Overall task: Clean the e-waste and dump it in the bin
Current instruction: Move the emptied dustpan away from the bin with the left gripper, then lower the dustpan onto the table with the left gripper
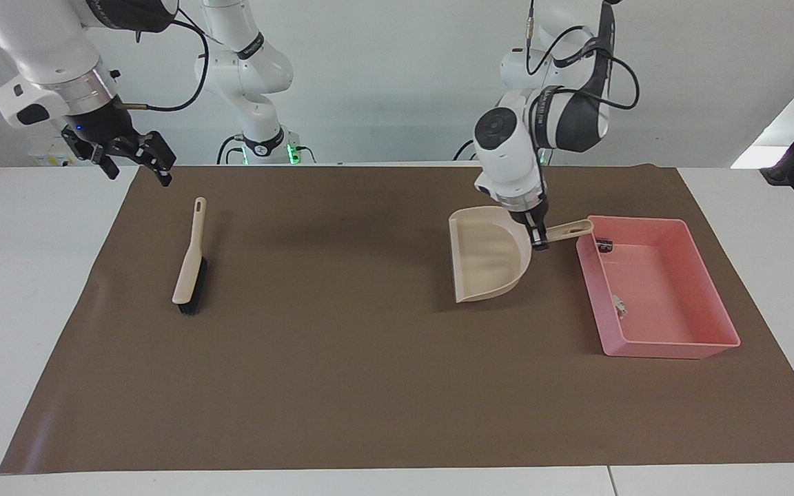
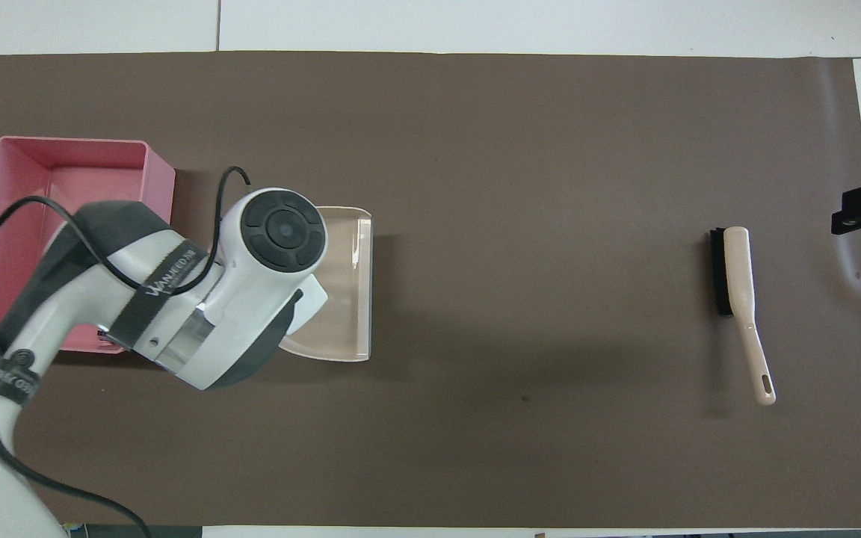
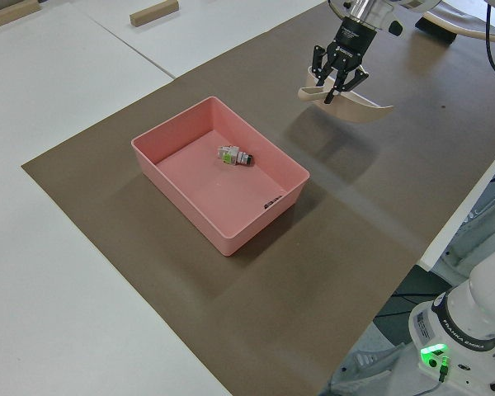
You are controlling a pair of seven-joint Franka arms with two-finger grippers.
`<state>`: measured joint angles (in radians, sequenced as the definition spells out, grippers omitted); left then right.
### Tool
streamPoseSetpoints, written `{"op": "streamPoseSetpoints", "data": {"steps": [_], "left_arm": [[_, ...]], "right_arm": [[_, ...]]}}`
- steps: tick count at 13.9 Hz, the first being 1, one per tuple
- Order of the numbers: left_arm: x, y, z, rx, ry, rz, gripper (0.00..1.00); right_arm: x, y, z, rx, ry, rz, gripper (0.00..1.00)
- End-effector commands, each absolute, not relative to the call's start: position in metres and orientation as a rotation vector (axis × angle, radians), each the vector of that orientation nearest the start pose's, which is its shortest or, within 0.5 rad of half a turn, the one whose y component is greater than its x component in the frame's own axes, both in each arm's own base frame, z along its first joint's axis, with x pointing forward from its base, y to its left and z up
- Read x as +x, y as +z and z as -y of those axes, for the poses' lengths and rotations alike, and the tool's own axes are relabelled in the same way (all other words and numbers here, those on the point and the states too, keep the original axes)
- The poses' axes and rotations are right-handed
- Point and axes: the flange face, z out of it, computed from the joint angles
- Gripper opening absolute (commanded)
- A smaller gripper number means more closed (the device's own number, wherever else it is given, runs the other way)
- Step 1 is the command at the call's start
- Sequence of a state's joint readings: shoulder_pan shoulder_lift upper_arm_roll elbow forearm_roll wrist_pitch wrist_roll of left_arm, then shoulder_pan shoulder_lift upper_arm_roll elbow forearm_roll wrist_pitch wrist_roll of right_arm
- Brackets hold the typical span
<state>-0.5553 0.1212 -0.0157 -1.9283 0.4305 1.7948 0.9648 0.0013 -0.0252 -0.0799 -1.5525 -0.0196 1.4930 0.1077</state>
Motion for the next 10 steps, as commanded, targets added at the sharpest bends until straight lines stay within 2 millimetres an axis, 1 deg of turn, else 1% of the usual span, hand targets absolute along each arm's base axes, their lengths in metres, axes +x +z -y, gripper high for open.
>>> {"op": "streamPoseSetpoints", "data": {"steps": [1, 2, 3, 5, 6, 10], "left_arm": [[0.484, 0.399, 0.307, -1.881, 0.418, -2.042, 0.0], [0.482, 0.396, 0.32, -1.889, 0.41, -2.04, 0.0], [0.481, 0.384, 0.338, -1.874, 0.426, -2.049, 0.0], [0.481, 0.371, 0.358, -1.884, 0.427, -2.027, 0.0], [0.477, 0.365, 0.37, -1.884, 0.428, -2.03, 0.0], [0.466, 0.353, 0.394, -1.874, 0.348, -2.094, 0.0]], "right_arm": [[0.531, 0.641, 0.047, -3.127, 0.063, -0.311, 1.0], [0.531, 0.641, 0.046, -3.127, 0.063, -0.311, 1.0], [0.531, 0.641, 0.046, -3.127, 0.063, -0.311, 1.0], [0.531, 0.641, 0.046, -3.127, 0.063, -0.311, 1.0], [0.531, 0.641, 0.047, -3.127, 0.063, -0.313, 1.0], [0.531, 0.641, 0.047, -3.127, 0.063, -0.313, 1.0]]}}
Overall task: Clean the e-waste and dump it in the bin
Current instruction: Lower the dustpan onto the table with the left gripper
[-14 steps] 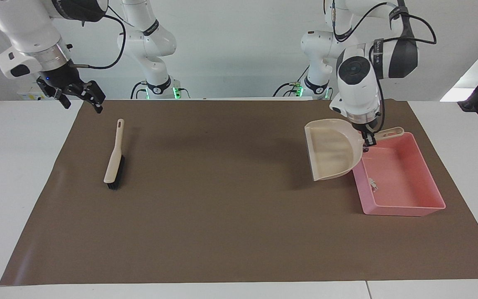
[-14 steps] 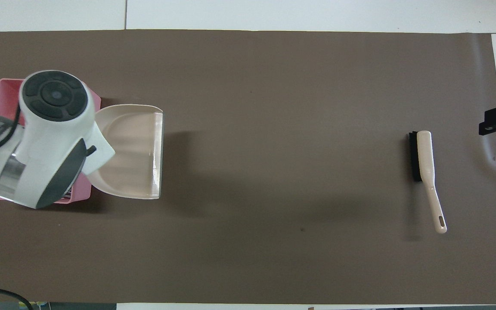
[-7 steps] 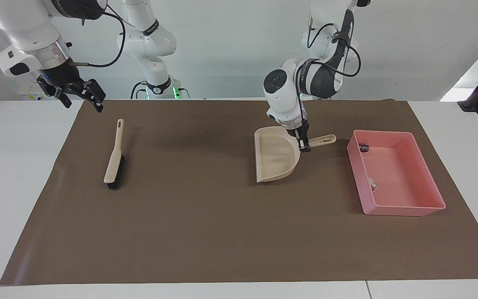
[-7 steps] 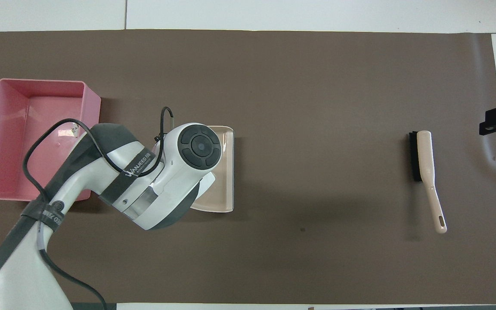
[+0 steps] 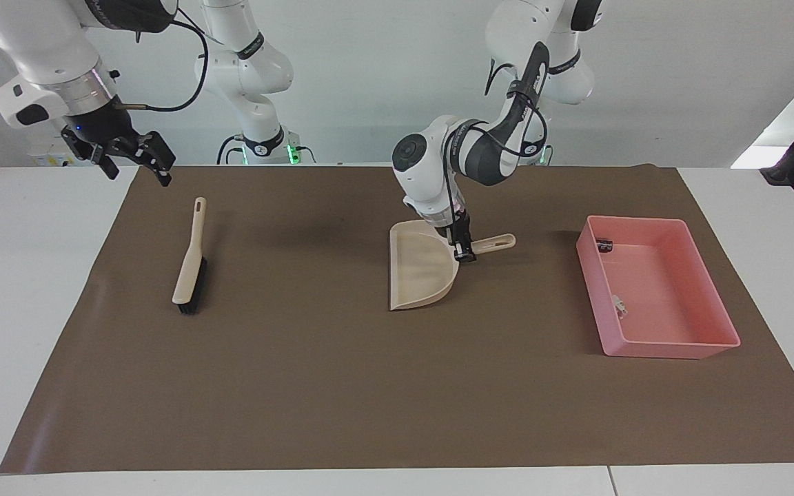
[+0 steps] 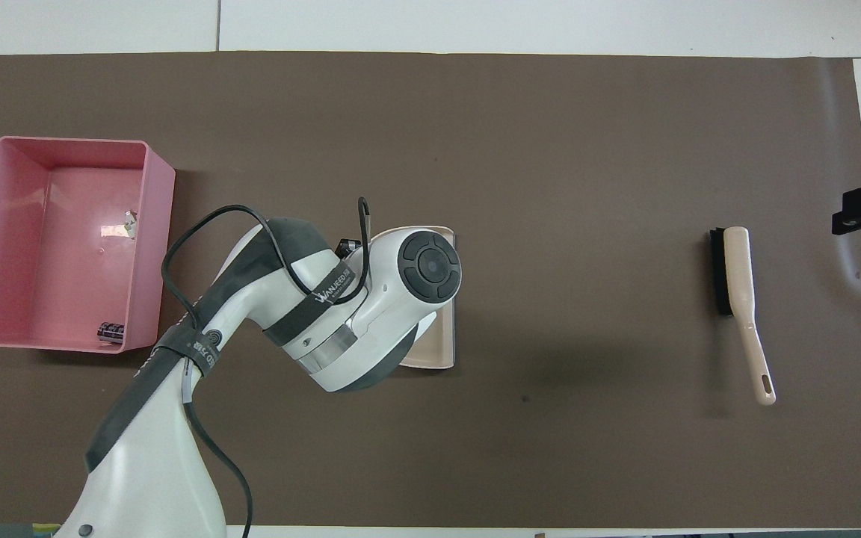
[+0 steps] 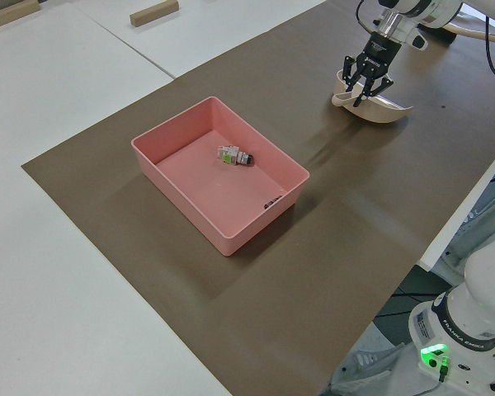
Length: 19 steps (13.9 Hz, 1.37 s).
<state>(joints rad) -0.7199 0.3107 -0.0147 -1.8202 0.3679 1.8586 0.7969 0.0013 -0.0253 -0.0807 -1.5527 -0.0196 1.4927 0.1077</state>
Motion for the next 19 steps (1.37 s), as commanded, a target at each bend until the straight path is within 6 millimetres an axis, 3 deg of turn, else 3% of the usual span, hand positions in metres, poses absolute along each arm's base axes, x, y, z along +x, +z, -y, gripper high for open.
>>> {"op": "streamPoseSetpoints", "data": {"steps": [1, 9, 12, 15, 17, 19], "left_arm": [[0.463, 0.351, 0.397, -1.865, 0.352, -2.102, 0.0], [0.452, 0.334, 0.398, -1.826, 0.333, -2.15, 0.02], [0.46, 0.341, 0.39, -1.857, 0.318, -2.125, 0.28], [0.466, 0.364, 0.383, -1.875, 0.273, -2.11, 0.32], [0.464, 0.373, 0.381, -1.899, 0.264, -2.087, 0.71], [0.463, 0.381, 0.379, -1.911, 0.257, -2.077, 0.8]], "right_arm": [[0.531, 0.641, 0.047, -3.127, 0.063, -0.313, 1.0], [0.531, 0.641, 0.046, -3.127, 0.063, -0.311, 1.0], [0.531, 0.641, 0.046, -3.127, 0.063, -0.311, 1.0], [0.531, 0.641, 0.046, -3.127, 0.063, -0.311, 1.0], [0.531, 0.641, 0.047, -3.127, 0.063, -0.313, 1.0], [0.531, 0.641, 0.046, -3.127, 0.063, -0.311, 1.0]]}}
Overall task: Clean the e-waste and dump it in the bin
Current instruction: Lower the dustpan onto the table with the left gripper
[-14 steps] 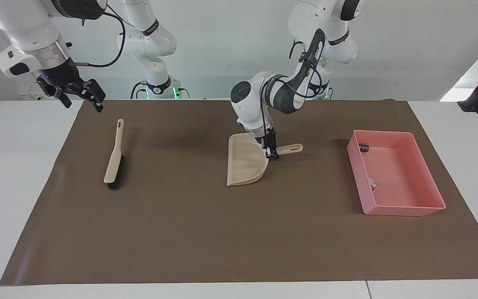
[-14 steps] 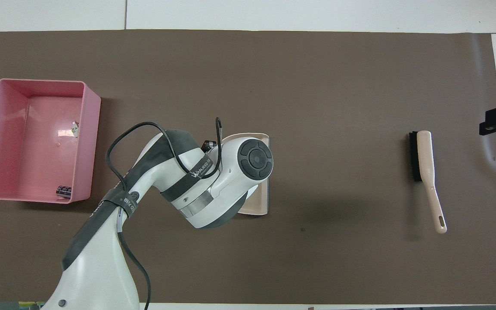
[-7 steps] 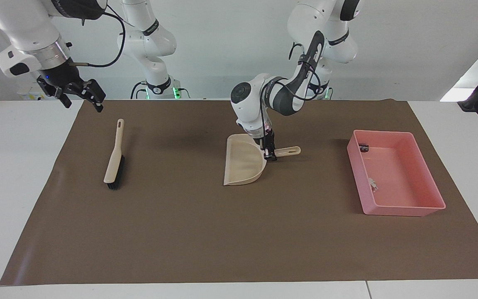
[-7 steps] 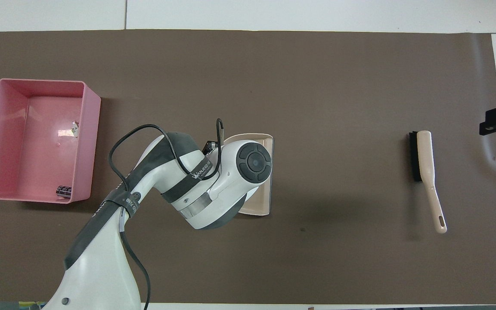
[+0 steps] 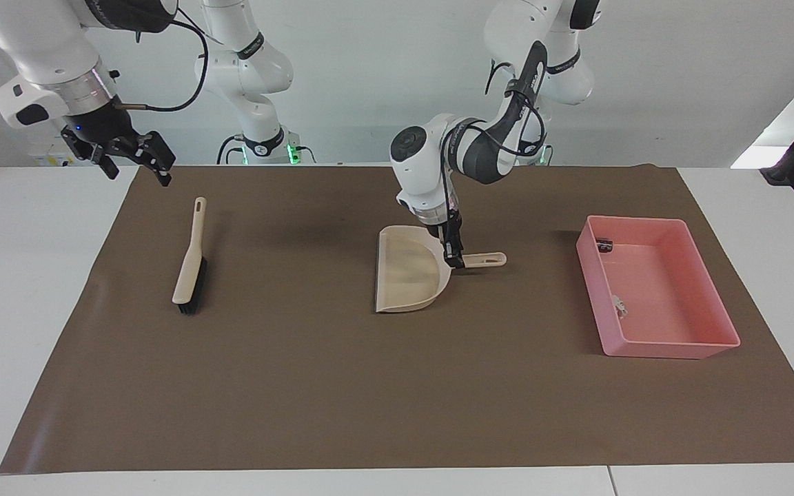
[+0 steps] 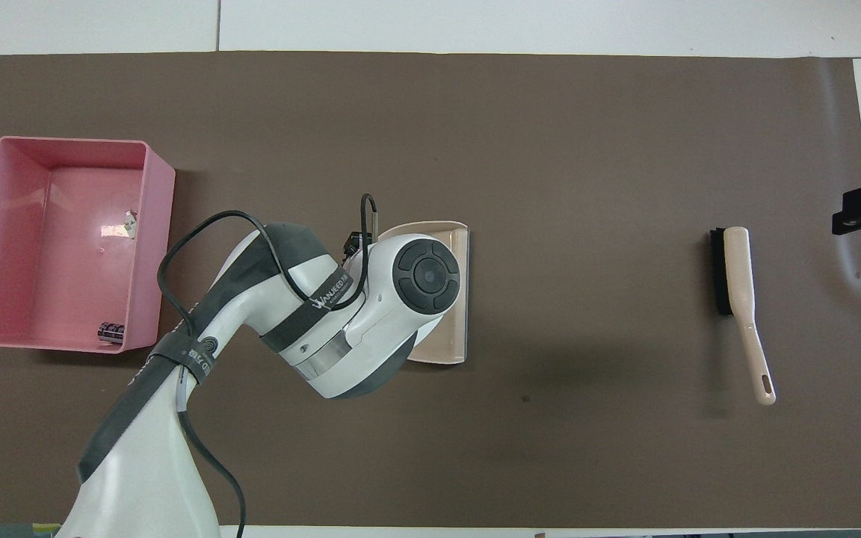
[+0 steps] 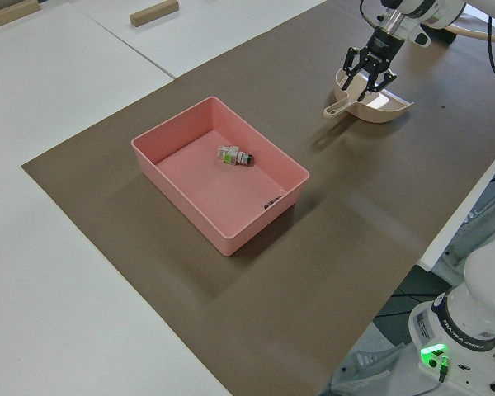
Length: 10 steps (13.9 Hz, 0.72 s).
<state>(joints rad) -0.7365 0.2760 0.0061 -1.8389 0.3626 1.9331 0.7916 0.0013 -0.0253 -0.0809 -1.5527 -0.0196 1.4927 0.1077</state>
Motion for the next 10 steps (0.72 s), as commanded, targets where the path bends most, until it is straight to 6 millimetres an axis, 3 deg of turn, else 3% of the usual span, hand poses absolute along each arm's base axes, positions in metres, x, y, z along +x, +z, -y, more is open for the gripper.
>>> {"op": "streamPoseSetpoints", "data": {"steps": [1, 4, 10], "left_arm": [[0.462, 0.383, 0.378, -1.913, 0.263, -2.074, 0.83], [0.458, 0.407, 0.356, -1.983, 0.343, -1.979, 1.0], [0.485, 0.43, 0.272, -2.464, 0.348, -1.209, 1.0]], "right_arm": [[0.531, 0.641, 0.046, -3.127, 0.063, -0.311, 1.0], [0.531, 0.641, 0.046, -3.127, 0.063, -0.311, 1.0], [0.531, 0.641, 0.047, -3.127, 0.063, -0.313, 1.0]]}}
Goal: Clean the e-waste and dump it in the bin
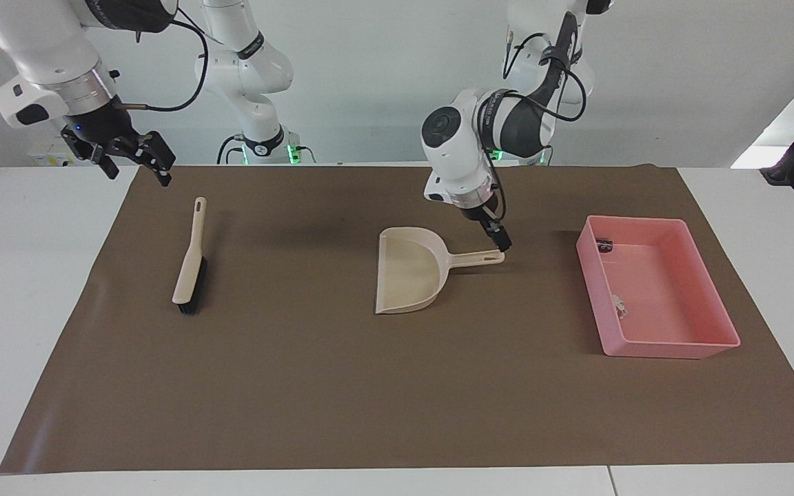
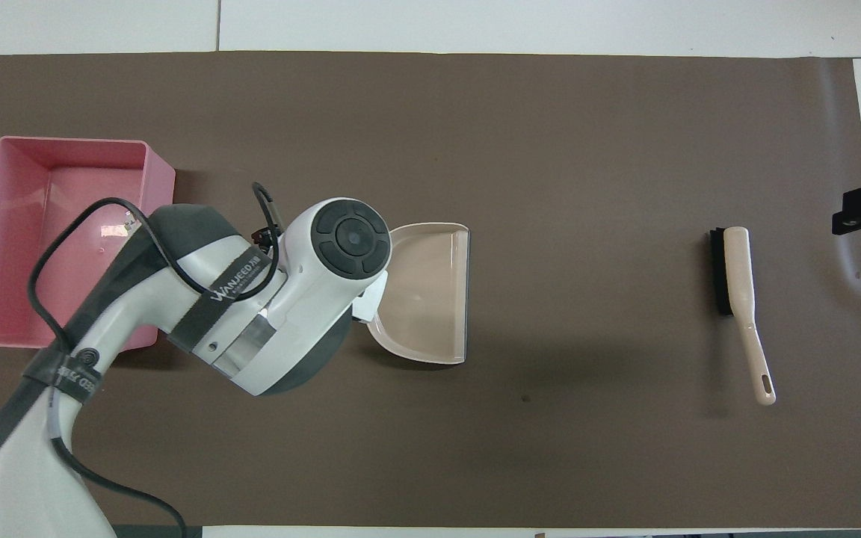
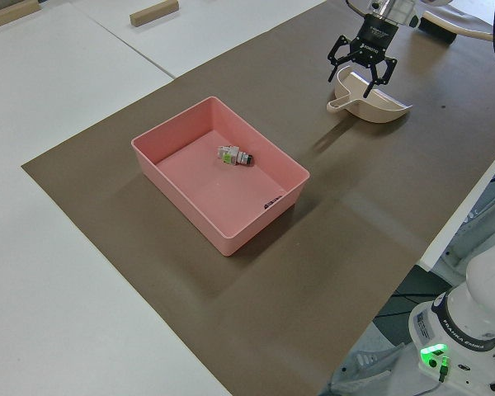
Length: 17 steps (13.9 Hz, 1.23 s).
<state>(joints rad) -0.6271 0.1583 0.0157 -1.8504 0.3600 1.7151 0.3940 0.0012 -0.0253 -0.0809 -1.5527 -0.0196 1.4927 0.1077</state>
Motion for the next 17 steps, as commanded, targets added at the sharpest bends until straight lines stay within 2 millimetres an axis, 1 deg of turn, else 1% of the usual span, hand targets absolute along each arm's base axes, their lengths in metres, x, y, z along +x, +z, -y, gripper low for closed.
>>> {"op": "streamPoseSetpoints", "data": {"steps": [1, 2, 3, 4, 5, 7, 9, 10, 12, 13, 16, 17], "left_arm": [[0.493, 0.437, 0.256, -2.529, 0.32, -1.066, 1.0], [0.501, 0.446, 0.23, -2.638, 0.317, -0.911, 1.0], [0.506, 0.455, 0.21, -2.754, 0.333, -0.81, 1.0], [0.517, 0.464, 0.182, -2.86, 0.336, -0.699, 1.0], [0.529, 0.479, 0.155, -2.946, 0.309, -0.602, 1.0], [0.544, 0.517, 0.125, -3.021, 0.239, -0.491, 1.0], [0.557, 0.558, 0.08, -3.098, 0.181, -0.348, 1.0], [0.561, 0.574, 0.064, -3.126, 0.143, -0.298, 1.0], [0.565, 0.605, 0.05, -3.15, 0.059, -0.252, 1.0], [0.565, 0.615, 0.04, -3.152, 0.063, -0.226, 1.0], [0.561, 0.642, 0.023, -3.155, 0.07, -0.182, 1.0], [0.559, 0.644, 0.018, -3.158, 0.074, -0.168, 1.0]], "right_arm": [[0.531, 0.641, 0.047, -3.127, 0.063, -0.311, 1.0], [0.531, 0.641, 0.047, -3.127, 0.063, -0.313, 1.0], [0.531, 0.641, 0.047, -3.127, 0.063, -0.311, 1.0], [0.531, 0.641, 0.046, -3.127, 0.063, -0.311, 1.0], [0.531, 0.641, 0.046, -3.127, 0.063, -0.311, 1.0], [0.531, 0.641, 0.046, -3.127, 0.063, -0.311, 1.0], [0.531, 0.641, 0.047, -3.127, 0.063, -0.313, 1.0], [0.531, 0.641, 0.047, -3.127, 0.063, -0.311, 1.0], [0.531, 0.641, 0.047, -3.127, 0.063, -0.313, 1.0], [0.531, 0.641, 0.047, -3.127, 0.063, -0.313, 1.0], [0.531, 0.641, 0.046, -3.127, 0.063, -0.311, 1.0], [0.531, 0.641, 0.046, -3.127, 0.063, -0.311, 1.0]]}}
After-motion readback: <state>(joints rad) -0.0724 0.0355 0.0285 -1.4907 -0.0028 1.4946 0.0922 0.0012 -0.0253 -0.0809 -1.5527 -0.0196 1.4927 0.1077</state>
